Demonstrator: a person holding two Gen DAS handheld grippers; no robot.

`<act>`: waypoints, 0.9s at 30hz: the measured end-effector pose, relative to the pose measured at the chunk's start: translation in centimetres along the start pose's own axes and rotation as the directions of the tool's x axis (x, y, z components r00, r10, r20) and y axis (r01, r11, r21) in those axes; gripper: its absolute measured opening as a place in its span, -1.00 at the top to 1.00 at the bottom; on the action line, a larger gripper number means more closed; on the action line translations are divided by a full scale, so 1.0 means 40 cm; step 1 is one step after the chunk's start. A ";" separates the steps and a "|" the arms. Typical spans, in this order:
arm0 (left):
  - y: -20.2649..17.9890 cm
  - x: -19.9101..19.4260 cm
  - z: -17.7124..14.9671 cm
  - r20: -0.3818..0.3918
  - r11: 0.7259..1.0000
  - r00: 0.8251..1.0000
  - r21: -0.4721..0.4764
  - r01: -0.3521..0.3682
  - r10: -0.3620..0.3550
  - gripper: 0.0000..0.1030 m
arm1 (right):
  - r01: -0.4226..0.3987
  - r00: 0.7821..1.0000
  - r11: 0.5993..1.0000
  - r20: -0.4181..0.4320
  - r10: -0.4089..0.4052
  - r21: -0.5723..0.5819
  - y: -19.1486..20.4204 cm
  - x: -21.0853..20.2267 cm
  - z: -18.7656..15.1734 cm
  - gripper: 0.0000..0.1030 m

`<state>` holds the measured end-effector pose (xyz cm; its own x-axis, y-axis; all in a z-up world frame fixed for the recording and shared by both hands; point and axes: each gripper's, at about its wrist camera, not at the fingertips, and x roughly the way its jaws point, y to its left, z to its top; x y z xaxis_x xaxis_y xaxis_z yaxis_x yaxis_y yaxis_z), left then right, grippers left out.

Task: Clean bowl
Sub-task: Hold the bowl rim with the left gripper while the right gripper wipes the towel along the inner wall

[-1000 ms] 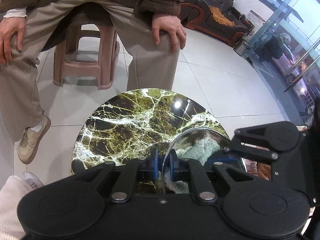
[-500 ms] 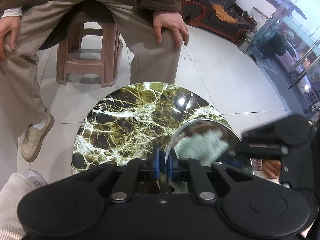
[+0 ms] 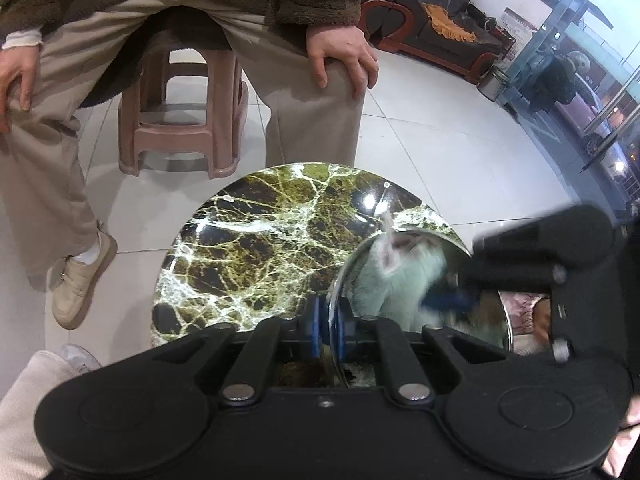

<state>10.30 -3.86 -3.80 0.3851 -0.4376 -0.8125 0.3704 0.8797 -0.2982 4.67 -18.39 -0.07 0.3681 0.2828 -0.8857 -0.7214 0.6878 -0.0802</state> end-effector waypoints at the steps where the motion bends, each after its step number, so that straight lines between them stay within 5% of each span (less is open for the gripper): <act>1: 0.001 0.000 -0.001 -0.001 1.000 1.000 -0.002 -0.003 0.003 0.83 | 0.016 1.000 1.000 -0.005 -0.016 0.001 -0.005 -0.002 -0.003 0.53; 6: -0.006 0.002 -0.004 0.001 1.000 1.000 -0.001 0.000 0.000 0.84 | -0.037 0.997 0.999 -0.063 0.037 -0.005 0.012 -0.007 -0.036 0.52; 10: -0.014 0.001 -0.009 0.000 1.000 1.000 0.019 -0.013 0.013 0.84 | -0.068 0.997 0.998 -0.027 0.068 -0.016 0.032 0.002 -0.013 0.52; 15: -0.019 -0.005 -0.020 -0.004 0.999 1.000 0.035 -0.031 0.031 0.83 | 0.025 1.000 1.000 -0.001 -0.025 -0.010 -0.001 0.010 0.002 0.56; 22: -0.034 -0.004 -0.037 0.003 0.998 0.999 0.057 -0.038 0.038 0.83 | -0.051 0.998 0.998 -0.046 0.048 -0.046 0.038 -0.017 -0.041 0.52; 27: -0.033 -0.012 -0.049 -0.004 0.997 0.999 0.067 -0.047 0.048 0.80 | 0.013 1.000 0.998 0.016 -0.012 -0.055 0.038 -0.007 -0.002 0.52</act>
<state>7.96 -4.45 -4.01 0.3986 -0.3942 -0.8281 0.4076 0.8850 -0.2250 3.42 -17.49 0.01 0.3860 0.2850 -0.8774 -0.7477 0.6537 -0.1167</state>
